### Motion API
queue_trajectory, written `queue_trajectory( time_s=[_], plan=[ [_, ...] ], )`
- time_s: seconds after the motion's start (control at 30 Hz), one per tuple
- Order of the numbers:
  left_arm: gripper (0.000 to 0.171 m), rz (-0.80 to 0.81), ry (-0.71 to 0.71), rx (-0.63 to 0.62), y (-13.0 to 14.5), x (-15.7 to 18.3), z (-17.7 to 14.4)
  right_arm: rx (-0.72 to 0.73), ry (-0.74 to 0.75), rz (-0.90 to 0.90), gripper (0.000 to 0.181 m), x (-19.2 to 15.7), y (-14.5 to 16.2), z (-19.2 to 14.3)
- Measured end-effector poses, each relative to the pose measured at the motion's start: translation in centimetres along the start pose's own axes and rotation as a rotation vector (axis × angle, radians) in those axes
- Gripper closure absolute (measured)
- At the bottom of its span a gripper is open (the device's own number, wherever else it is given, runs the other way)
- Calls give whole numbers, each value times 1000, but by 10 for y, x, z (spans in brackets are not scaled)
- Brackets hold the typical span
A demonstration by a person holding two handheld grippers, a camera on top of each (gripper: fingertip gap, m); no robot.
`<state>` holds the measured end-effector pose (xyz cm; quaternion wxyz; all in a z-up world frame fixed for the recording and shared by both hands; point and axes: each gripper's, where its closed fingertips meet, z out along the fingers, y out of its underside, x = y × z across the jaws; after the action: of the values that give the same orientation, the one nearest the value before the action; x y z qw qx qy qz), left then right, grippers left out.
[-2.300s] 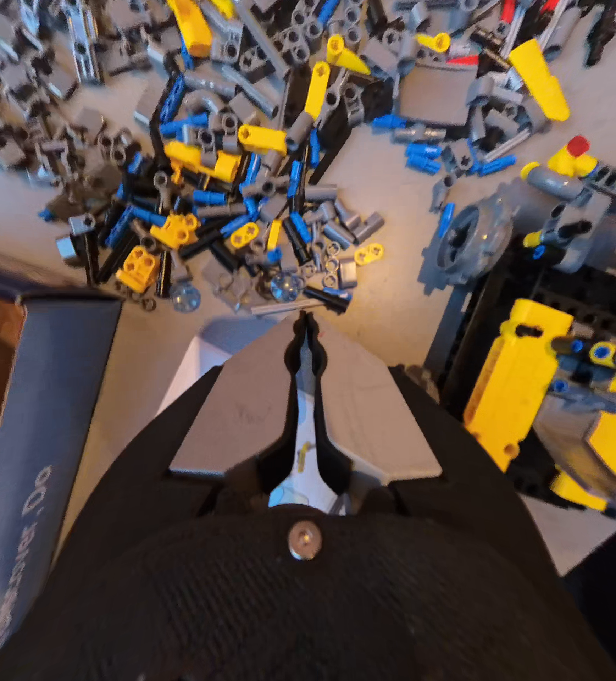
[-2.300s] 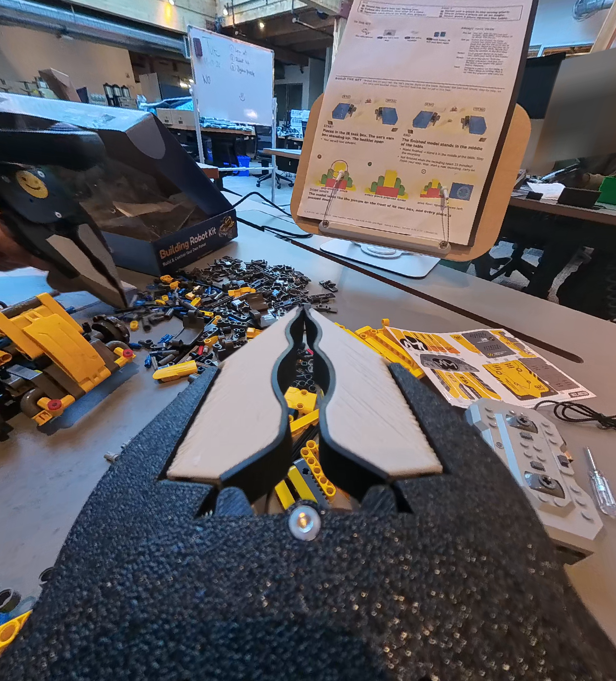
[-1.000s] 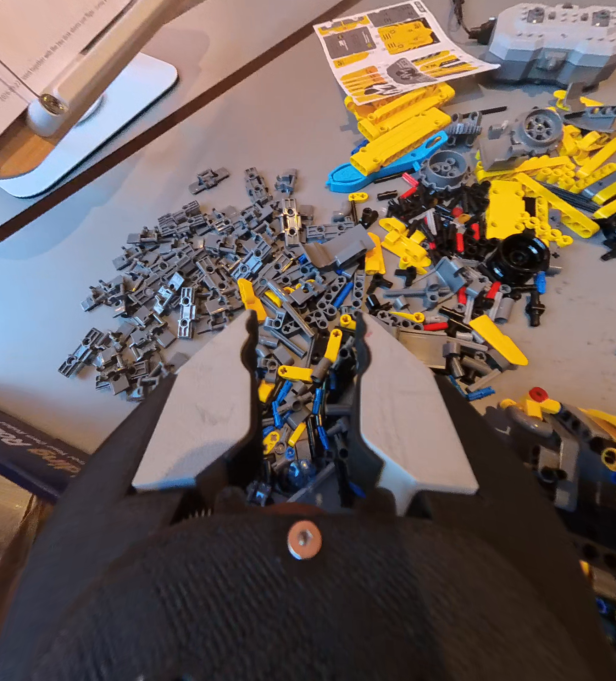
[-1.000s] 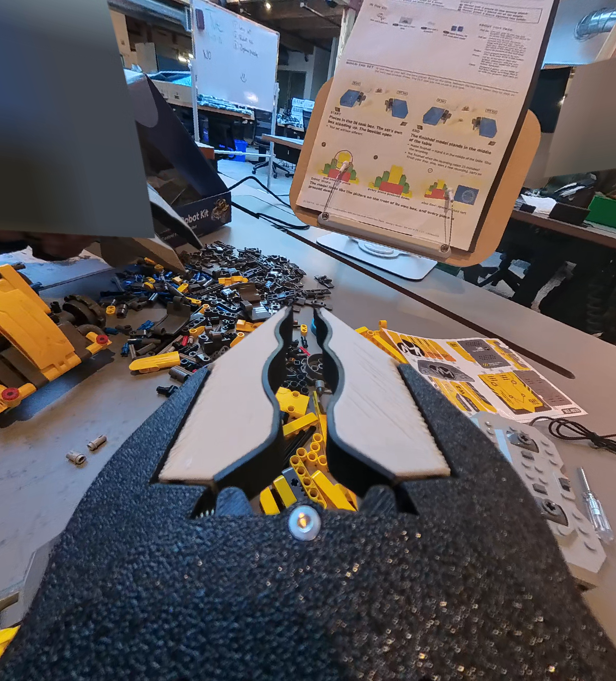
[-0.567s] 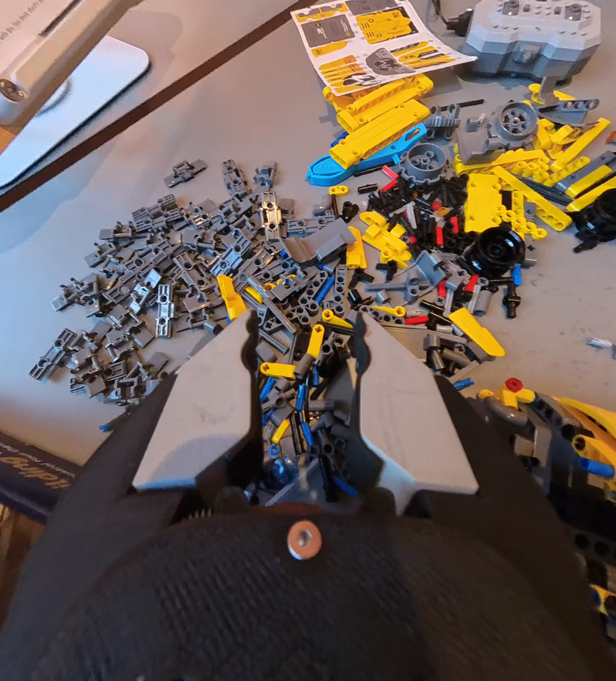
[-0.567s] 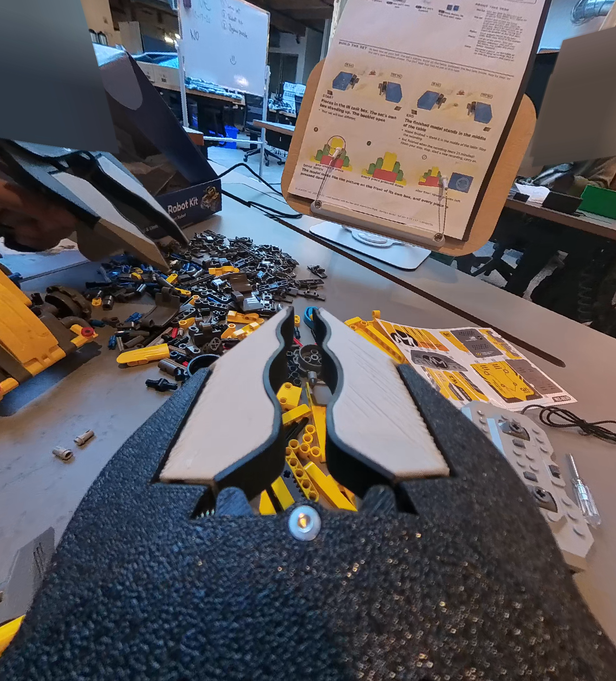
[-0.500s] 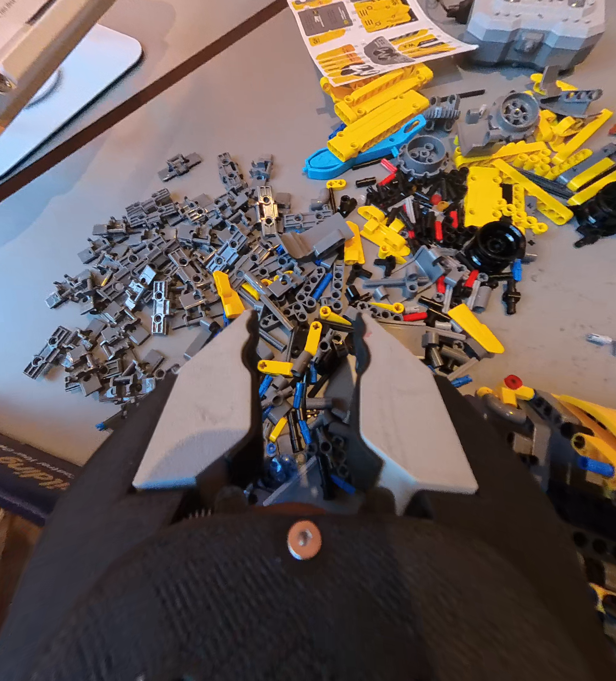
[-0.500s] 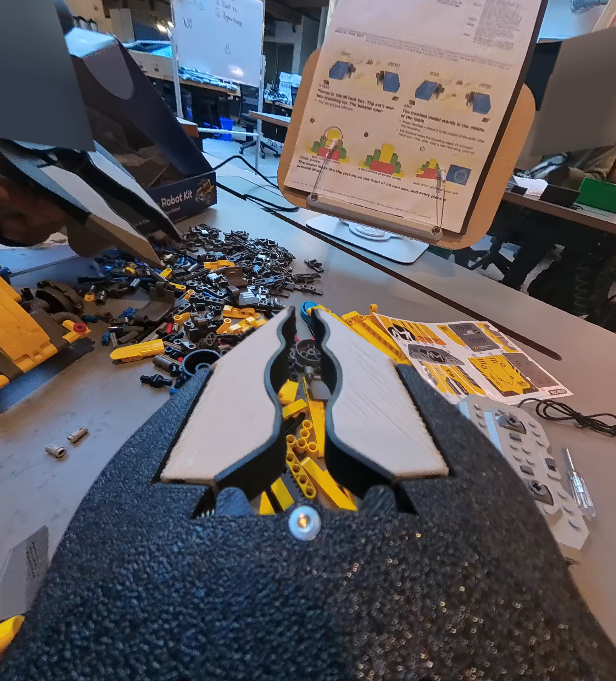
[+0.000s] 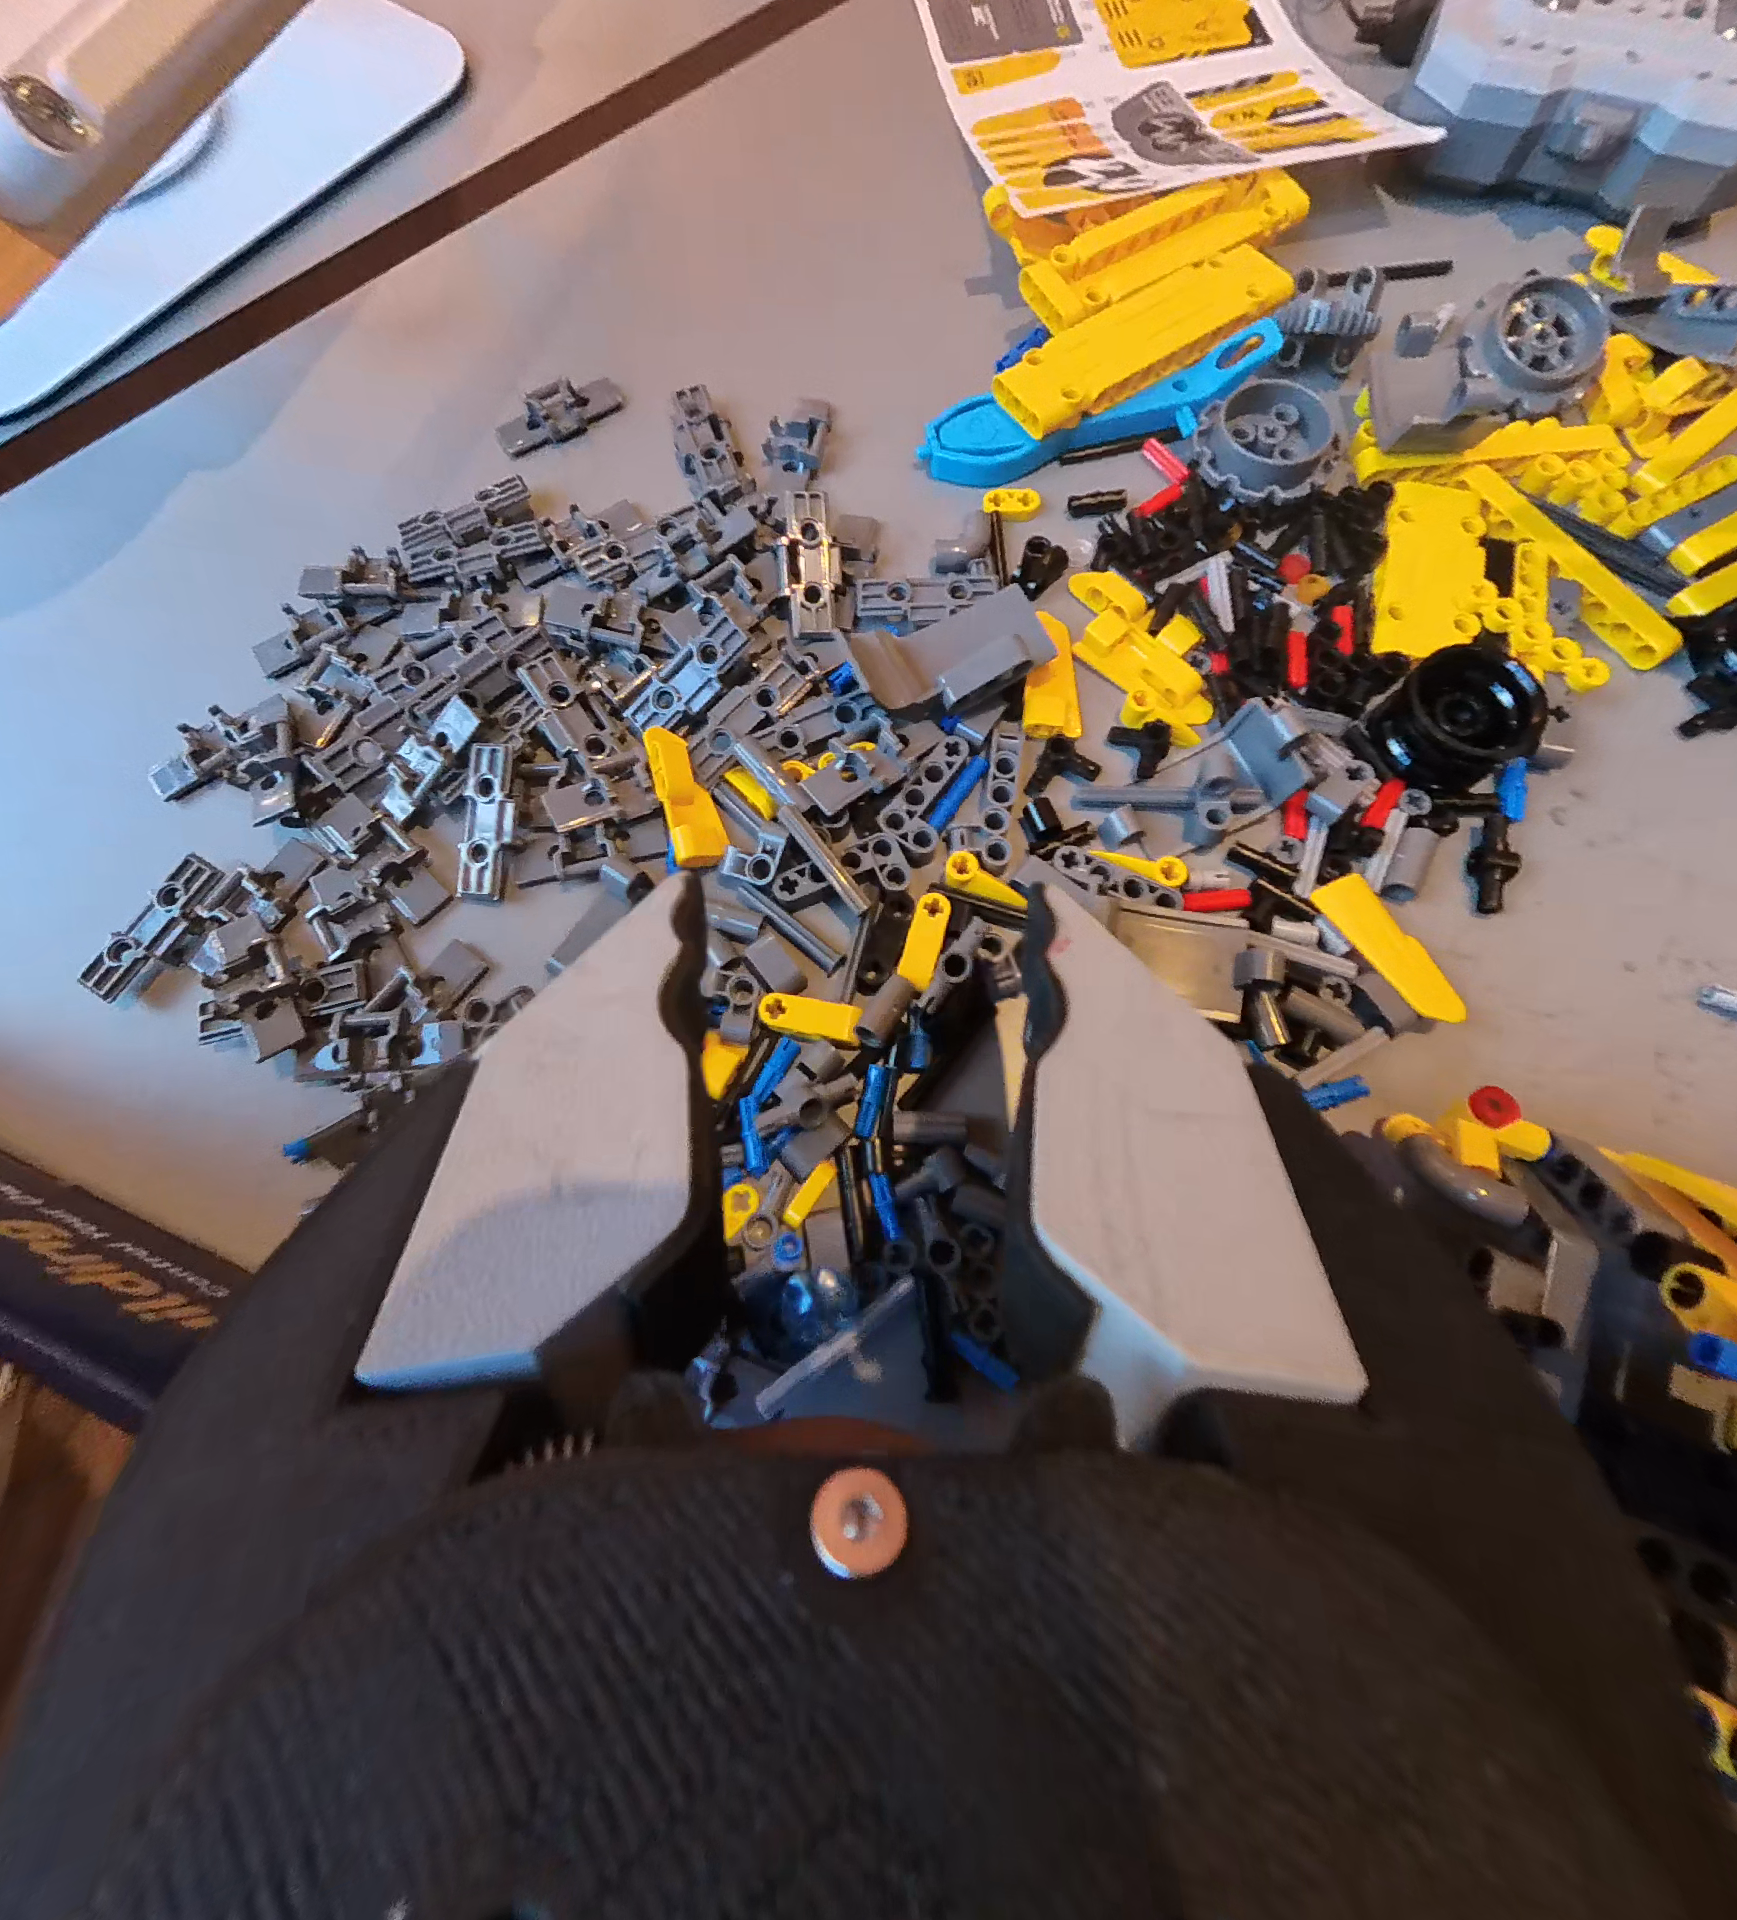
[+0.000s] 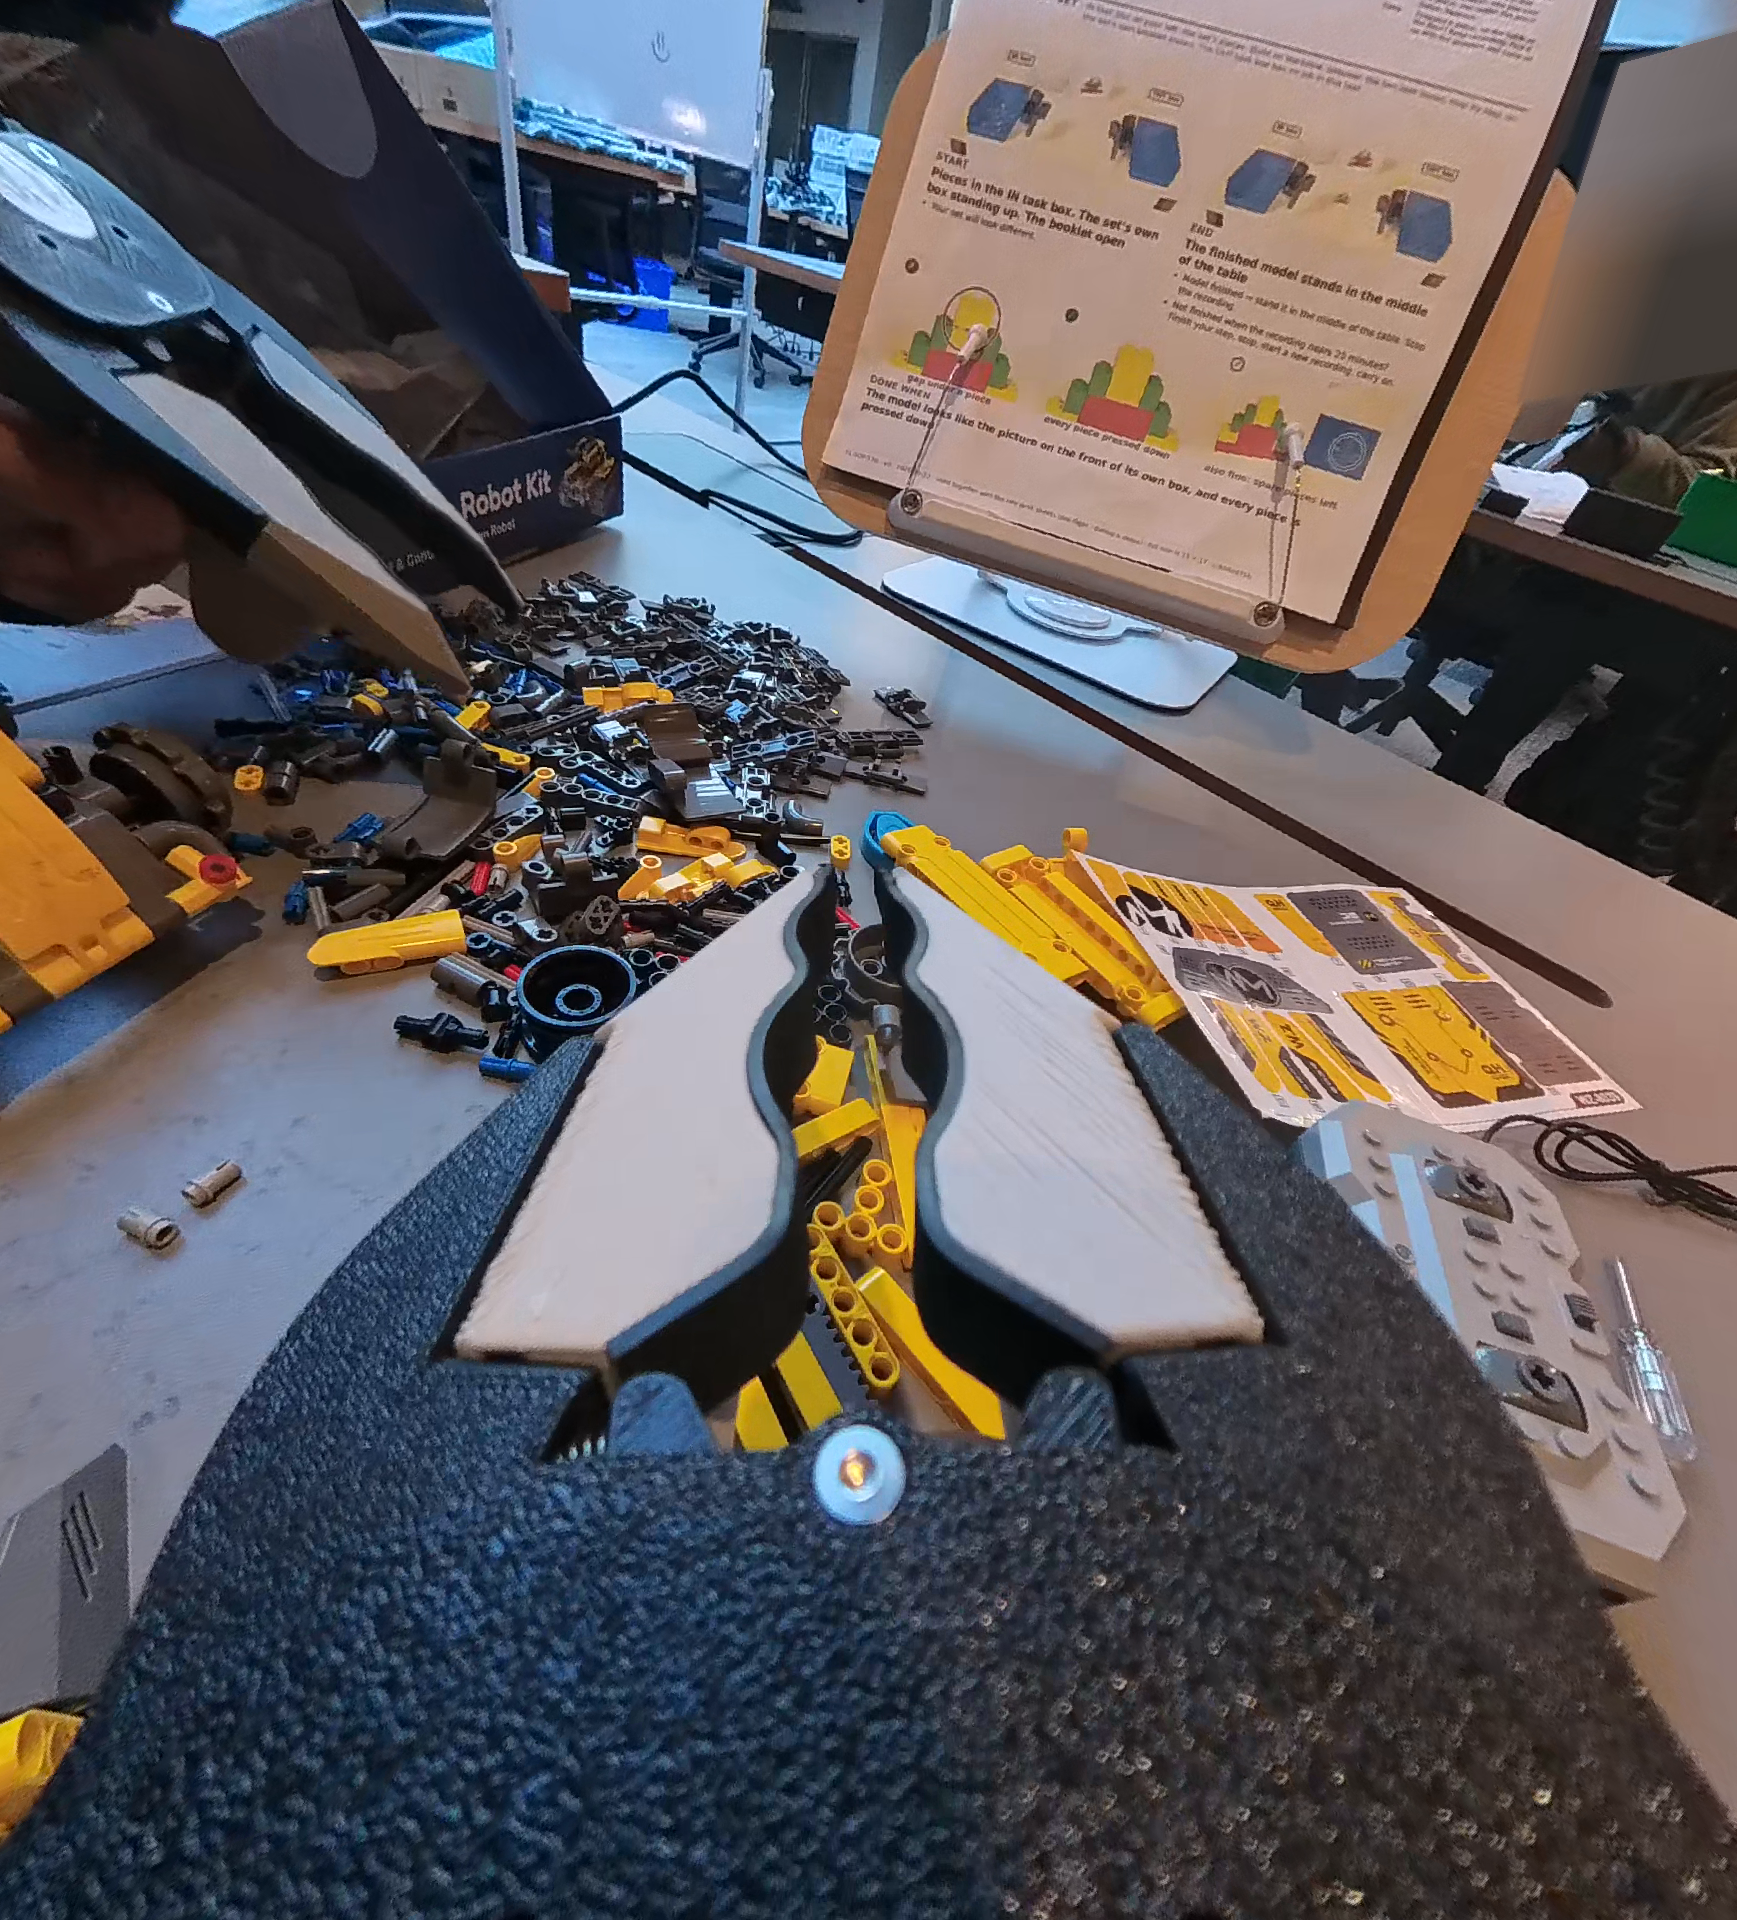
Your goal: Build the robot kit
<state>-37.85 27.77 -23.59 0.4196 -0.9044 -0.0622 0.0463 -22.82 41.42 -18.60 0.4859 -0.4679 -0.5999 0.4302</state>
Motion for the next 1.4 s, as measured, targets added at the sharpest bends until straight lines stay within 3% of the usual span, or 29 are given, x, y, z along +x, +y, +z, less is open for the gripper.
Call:
queue_trajectory(
  time_s=[0.13,0.3,0.37,0.47,0.6,0.7,1.0,1.23,1.4],
  plan=[
    [111,-51,-55,68,-11,-12,-6,-4,2,-3,174,0,1,0],
    [113,-201,-265,496,-67,-54,-65,-12,6,-6,174,1,2,0],
    [115,-231,-288,558,-73,-60,-81,-12,7,-6,175,1,2,0],
    [114,-235,-229,433,-60,-54,-65,-15,7,-8,175,0,2,1],
    [119,-178,-56,133,-20,-22,-19,-18,7,-14,175,0,2,1],
    [124,-127,8,16,0,-7,-2,-22,7,-20,175,-1,3,1],
    [125,-101,47,96,-13,7,-3,84,118,-17,179,19,-18,-16],
    [125,-108,54,73,-8,6,2,188,210,56,180,41,-33,-35],
    [124,-84,52,54,-5,8,4,187,227,73,180,46,-32,-36]
  ],
)
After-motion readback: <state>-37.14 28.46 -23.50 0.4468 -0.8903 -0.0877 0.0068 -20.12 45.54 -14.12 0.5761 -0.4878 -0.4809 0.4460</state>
